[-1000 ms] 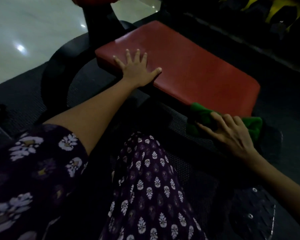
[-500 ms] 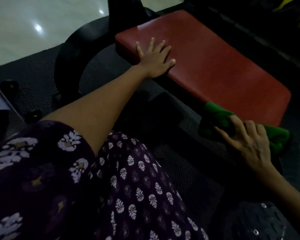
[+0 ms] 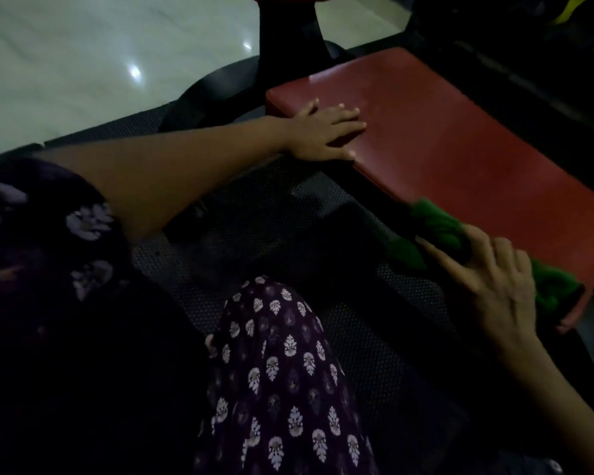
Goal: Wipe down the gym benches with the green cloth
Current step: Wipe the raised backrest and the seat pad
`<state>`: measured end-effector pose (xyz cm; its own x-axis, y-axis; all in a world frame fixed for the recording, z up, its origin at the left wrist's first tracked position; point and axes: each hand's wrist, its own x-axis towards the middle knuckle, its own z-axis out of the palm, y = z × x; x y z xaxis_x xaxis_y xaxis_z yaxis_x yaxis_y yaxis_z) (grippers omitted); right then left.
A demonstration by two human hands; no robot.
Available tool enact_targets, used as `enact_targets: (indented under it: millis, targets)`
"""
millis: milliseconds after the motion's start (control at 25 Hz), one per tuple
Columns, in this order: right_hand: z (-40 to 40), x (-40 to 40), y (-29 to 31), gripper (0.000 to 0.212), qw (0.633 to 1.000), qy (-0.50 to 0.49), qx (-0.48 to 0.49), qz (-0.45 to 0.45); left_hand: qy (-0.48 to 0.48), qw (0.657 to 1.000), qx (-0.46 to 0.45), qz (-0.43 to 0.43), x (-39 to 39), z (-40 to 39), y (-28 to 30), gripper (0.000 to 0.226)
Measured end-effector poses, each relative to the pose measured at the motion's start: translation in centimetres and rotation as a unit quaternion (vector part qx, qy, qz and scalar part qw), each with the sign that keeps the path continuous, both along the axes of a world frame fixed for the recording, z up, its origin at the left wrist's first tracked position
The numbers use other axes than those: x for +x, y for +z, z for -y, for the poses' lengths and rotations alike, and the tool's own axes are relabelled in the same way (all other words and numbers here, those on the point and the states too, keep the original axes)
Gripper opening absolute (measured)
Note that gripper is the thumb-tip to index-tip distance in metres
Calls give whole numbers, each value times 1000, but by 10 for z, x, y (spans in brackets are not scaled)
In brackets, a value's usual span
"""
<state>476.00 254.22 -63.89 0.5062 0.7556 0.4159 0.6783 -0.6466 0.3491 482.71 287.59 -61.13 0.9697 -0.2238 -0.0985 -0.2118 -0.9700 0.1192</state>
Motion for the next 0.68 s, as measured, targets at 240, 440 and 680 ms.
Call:
enact_targets:
  millis: [240, 440, 680]
  targets:
    - [-29, 11, -2, 58, 999, -14, 18, 30, 3, 995, 29, 93, -12, -98, -37, 90]
    - [-93, 36, -14, 52, 997, -18, 2, 72, -2, 980, 26, 200, -2, -86, -67, 79]
    - [-38, 7, -25, 58, 994, -18, -22, 104, 13, 965, -51, 256, 1, -78, -75, 66]
